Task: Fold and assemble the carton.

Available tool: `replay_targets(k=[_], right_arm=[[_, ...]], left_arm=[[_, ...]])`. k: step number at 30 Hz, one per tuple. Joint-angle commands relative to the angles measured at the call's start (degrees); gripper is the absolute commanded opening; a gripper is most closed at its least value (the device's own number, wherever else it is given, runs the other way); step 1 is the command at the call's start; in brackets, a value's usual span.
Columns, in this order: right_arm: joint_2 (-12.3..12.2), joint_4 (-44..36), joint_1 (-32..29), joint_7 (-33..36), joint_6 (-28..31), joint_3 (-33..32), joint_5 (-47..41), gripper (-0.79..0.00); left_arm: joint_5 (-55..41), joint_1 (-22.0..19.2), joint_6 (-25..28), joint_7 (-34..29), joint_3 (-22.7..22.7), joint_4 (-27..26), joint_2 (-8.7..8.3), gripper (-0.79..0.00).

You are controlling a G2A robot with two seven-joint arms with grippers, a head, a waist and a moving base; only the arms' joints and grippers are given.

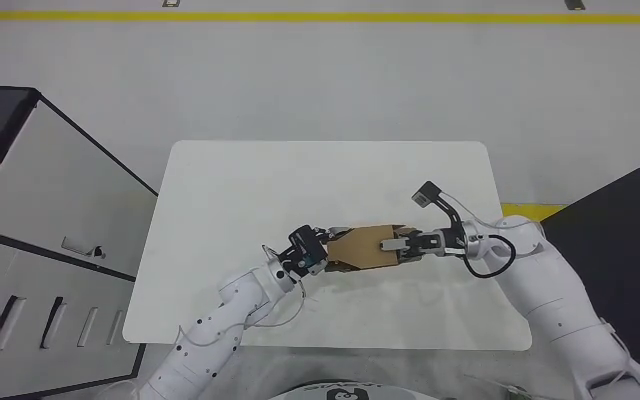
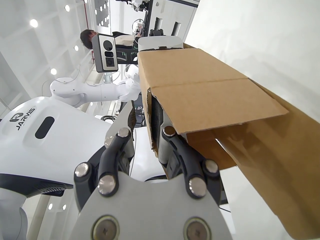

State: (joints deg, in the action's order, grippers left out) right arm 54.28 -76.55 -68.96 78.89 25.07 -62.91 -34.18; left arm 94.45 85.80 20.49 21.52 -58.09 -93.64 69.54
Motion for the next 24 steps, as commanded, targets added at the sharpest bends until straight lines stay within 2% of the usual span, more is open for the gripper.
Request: replay_targets(k=[1,2,4,10,11,13,14,24], right_arm=[[0.04,-0.03,-0.02,-0.07,0.00,0.03,0.05,-0.653],[0.06,-0.01,-0.04,-0.08,-0.08,0.05,0.05,-0.665],[0.09,0.00,-0.04,-0.18,-0.14,0.02,0.02,-0.785],[0.19,0.29,-0.06,-0.44,-0.41,-0.01,-0.11,-0.785],[0.21,0.45,-0.05,-0.48,-0.54,-0.03,-0.16,-0.785],[0.23,0.72,0.04,-0.45,-0.95,-0.04,-0.26,-0.785],[0.25,0.84,0.08,-0.32,-1.02,-0.06,-0.41,-0.785],[0.13,3.11,0.61,1.35,-1.03,-1.31,-1.37,-0.785]], left_arm=[[0.09,-0.06,-0.03,-0.04,0.05,0.05,-0.03,-0.785],[0.01,-0.06,-0.14,-0.07,0.05,0.07,-0.03,-0.785],[-0.03,-0.10,-0.22,-0.09,0.12,0.10,-0.04,-0.785],[-0.16,-0.49,-0.14,-0.29,0.48,0.49,-0.03,-0.785],[-0.16,-0.56,-0.11,-0.30,0.53,0.52,-0.04,-0.708],[-0.17,-0.64,-0.02,-0.42,0.61,0.59,-0.05,-0.105],[-0.16,-0.69,0.01,-0.47,0.63,0.58,-0.06,0.000],[-0.39,-0.12,-1.20,-0.68,-0.56,-0.58,-0.36,0.000]])
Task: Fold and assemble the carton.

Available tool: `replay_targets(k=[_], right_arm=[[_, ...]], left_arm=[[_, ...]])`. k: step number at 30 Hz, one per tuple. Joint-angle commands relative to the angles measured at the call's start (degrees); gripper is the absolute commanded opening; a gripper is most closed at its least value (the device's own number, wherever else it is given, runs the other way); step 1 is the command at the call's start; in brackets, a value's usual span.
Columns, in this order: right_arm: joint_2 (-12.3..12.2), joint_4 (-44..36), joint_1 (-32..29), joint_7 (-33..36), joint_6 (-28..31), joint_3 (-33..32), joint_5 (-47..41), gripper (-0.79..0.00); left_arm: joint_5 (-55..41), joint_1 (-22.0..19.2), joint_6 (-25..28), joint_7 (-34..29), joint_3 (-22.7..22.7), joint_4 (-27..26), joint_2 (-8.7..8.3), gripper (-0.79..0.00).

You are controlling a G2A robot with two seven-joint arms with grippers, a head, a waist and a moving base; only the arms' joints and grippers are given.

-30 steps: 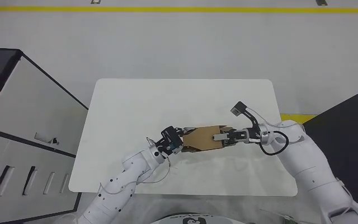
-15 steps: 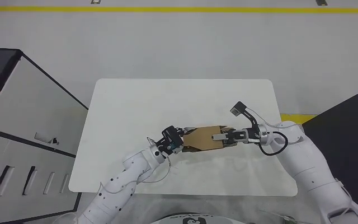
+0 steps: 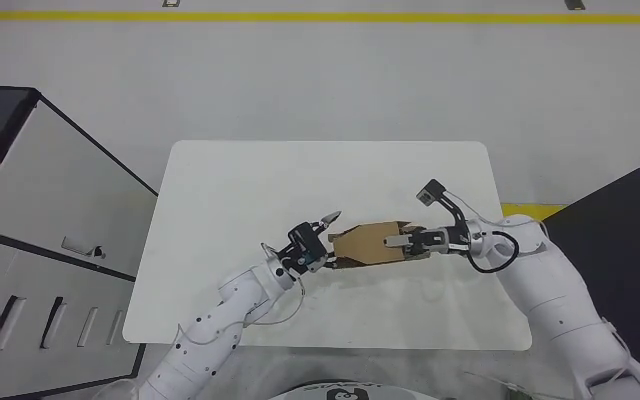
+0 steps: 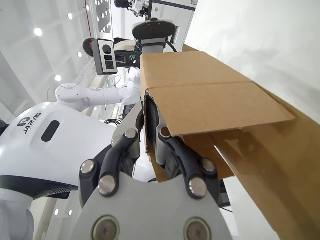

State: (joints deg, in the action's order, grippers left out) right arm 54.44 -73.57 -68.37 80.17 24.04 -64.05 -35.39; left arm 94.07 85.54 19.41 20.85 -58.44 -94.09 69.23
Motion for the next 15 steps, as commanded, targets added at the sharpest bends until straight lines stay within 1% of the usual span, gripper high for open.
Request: replay_targets(k=[1,8,13,15], right_arm=[[-0.06,0.21,0.01,0.14,-0.06,-0.36,-0.24,-0.785],[-0.26,0.35,-0.06,0.40,-0.32,-1.26,-1.03,-0.785],[-0.26,0.35,-0.06,0.40,-0.32,-1.26,-1.03,-0.785],[-0.20,-0.51,-0.60,-1.19,-0.79,-1.14,-0.50,-0.785]], left_arm=[[-0.10,0.36,-0.36,0.03,-0.54,-0.33,-0.12,0.000],[1.36,2.48,-0.69,0.57,-2.48,-2.61,-0.79,0.000],[1.36,2.48,-0.69,0.57,-2.48,-2.61,-0.79,0.000],[1.15,2.56,-1.06,0.39,-2.52,-2.67,-0.78,0.000]])
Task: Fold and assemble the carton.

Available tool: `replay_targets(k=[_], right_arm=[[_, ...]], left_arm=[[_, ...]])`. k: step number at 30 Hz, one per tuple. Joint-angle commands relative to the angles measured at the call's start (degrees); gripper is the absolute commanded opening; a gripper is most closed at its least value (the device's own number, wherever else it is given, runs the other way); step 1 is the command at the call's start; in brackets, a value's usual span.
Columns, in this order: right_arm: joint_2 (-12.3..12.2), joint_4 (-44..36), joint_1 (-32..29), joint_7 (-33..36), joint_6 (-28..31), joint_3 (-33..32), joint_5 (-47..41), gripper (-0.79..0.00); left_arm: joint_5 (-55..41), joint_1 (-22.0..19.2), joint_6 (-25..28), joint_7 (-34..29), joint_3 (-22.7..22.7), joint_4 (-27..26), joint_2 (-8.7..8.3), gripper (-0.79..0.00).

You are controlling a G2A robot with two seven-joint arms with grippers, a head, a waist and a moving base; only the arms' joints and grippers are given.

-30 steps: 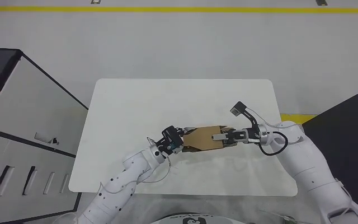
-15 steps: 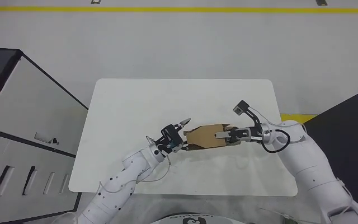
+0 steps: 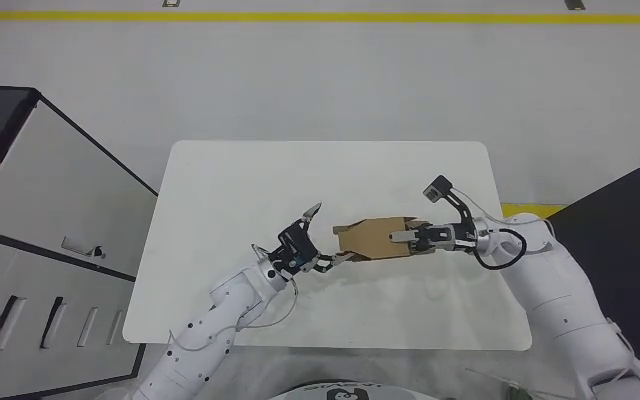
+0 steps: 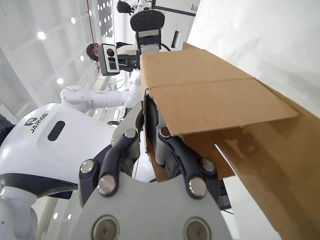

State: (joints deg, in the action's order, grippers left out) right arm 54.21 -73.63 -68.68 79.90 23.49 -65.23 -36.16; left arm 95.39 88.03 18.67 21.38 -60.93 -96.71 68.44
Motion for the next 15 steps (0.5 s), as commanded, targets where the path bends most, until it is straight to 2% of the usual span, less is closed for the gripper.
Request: replay_targets(k=[1,15], right_arm=[[0.00,-0.48,-0.46,-0.87,-0.32,-0.08,0.13,-0.785],[-0.61,-2.50,-2.17,2.75,-1.85,-1.43,-1.67,-0.785]], left_arm=[[-0.26,0.19,-0.63,-0.19,-0.16,-0.03,-0.01,0.000],[-0.55,1.93,-2.41,0.04,-1.44,-0.99,-0.37,0.000]])
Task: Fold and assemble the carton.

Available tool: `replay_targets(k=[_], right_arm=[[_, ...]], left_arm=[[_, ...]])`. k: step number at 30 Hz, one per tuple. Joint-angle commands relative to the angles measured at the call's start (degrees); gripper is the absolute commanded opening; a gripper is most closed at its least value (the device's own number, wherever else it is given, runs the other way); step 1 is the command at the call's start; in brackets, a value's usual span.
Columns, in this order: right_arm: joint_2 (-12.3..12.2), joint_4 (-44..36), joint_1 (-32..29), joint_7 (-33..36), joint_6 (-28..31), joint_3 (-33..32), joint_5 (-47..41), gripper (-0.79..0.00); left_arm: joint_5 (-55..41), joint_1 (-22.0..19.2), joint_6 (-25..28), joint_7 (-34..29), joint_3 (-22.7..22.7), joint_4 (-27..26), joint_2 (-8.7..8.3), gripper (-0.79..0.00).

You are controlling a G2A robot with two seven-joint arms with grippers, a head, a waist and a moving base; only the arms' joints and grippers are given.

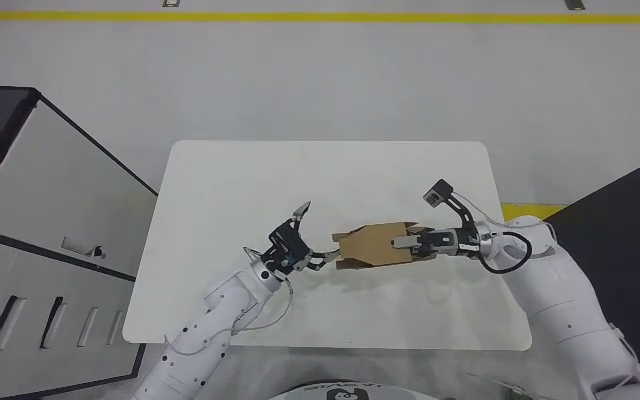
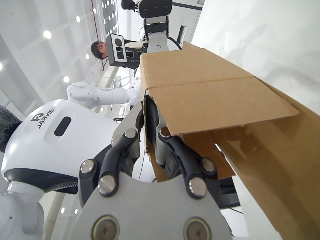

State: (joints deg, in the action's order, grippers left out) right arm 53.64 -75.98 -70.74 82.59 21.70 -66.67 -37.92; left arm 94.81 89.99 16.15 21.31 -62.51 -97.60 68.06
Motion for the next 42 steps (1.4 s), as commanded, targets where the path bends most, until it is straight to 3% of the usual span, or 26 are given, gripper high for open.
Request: replay_targets(k=[1,12,42], right_arm=[[-0.09,-0.33,-0.26,0.14,-0.14,0.02,0.16,-0.785],[-0.87,-2.02,-1.42,0.77,-0.77,-0.20,1.17,-0.785],[-2.83,-4.30,-0.84,1.96,-1.95,2.98,2.15,-0.785]], left_arm=[[0.03,-0.08,0.16,0.15,0.24,-0.14,0.01,0.000],[0.13,-0.22,-0.74,-0.02,0.30,-0.25,-0.02,-0.089],[2.91,-2.60,-1.03,-2.44,1.18,-2.24,-0.02,-0.074]])
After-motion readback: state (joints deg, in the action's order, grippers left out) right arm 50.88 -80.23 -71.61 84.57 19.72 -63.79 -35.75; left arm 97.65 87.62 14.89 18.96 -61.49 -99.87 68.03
